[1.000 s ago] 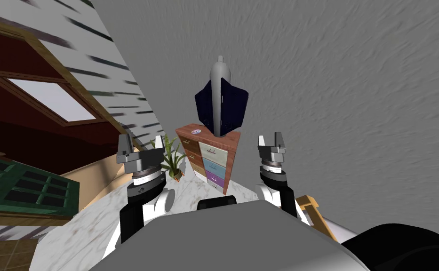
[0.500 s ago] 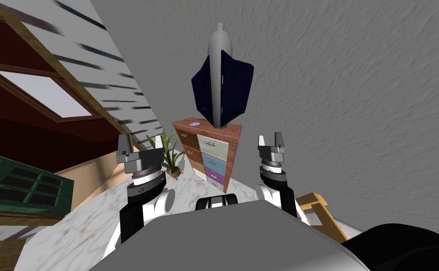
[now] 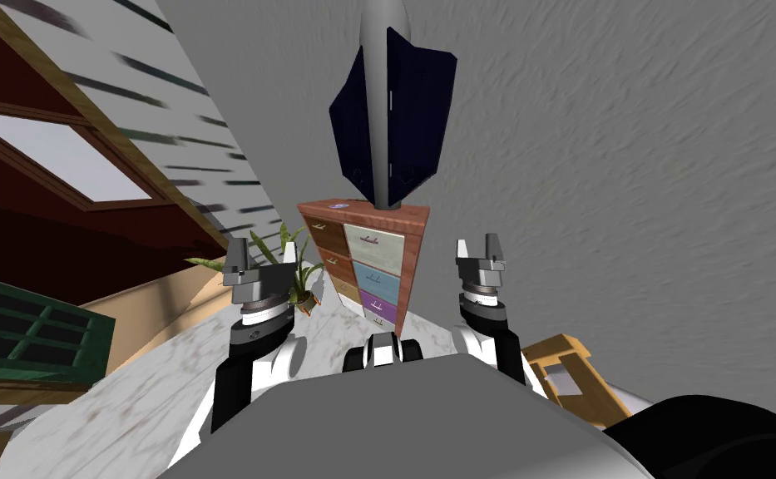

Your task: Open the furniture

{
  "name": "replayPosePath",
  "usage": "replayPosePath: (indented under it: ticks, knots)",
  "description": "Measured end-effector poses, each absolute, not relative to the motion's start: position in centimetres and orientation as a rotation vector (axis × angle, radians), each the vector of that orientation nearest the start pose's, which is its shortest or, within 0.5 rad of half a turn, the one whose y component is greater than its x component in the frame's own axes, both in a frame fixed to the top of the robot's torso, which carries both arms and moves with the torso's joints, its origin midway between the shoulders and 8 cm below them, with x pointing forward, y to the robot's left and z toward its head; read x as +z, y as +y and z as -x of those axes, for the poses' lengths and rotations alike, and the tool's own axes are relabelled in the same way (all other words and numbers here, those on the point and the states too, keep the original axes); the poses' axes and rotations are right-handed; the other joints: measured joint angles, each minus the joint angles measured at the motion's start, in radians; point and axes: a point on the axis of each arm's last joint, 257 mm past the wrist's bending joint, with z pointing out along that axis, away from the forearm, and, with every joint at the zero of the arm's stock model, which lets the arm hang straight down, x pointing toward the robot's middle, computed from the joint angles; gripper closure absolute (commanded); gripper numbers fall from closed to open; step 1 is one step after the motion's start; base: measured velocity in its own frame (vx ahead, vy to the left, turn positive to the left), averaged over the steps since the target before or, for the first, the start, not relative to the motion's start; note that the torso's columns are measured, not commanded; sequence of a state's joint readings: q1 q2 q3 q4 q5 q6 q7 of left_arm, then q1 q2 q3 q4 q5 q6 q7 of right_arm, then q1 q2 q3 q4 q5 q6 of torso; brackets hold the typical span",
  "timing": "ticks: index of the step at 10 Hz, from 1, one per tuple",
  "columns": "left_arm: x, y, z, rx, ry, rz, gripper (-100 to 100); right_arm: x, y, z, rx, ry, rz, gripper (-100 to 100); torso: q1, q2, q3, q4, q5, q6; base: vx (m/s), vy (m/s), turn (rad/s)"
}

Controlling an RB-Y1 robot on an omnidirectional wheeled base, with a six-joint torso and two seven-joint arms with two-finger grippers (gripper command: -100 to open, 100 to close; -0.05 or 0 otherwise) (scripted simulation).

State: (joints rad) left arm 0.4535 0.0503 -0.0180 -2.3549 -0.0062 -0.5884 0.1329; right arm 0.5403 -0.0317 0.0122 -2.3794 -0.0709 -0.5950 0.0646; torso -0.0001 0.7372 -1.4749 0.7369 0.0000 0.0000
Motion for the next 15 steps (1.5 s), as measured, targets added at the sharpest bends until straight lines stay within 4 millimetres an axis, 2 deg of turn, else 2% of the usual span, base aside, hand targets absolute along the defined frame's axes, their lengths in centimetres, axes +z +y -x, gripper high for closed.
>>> replayPosePath:
  ticks: [4, 9, 13, 15]
  knots:
    - [5.4, 23.8, -33.8, -1.495, 0.623, 0.491, -100, 7.2, -27.7, -30.2, 1.32, 0.498, -0.532, 0, 0.0, 0.001, -0.001, 0.001, 0.0, 0.0, -0.011, -0.017, -0.051]
    - [1.4, 23.2, -36.4, -1.465, 0.734, 0.528, -100, 7.2, -27.7, -30.2, 1.32, 0.498, -0.532, 0, 0.0, 0.001, -0.001, 0.001, 0.0, 0.0, -0.01, -0.015, -0.042]
    - [-2.3, 22.9, -38.3, -1.437, 0.81, 0.582, -100, 7.2, -27.7, -30.2, 1.32, 0.498, -0.532, 0, 0.0, 0.001, -0.001, 0.001, 0.0, 0.0, -0.011, -0.019, -0.051]
    - [-4.8, 22.5, -39.4, -1.424, 0.846, 0.618, -100, 7.2, -27.7, -30.2, 1.32, 0.498, -0.532, 0, 0.0, 0.001, -0.001, 0.001, 0.0, 0.0, -0.015, -0.024, -0.072]
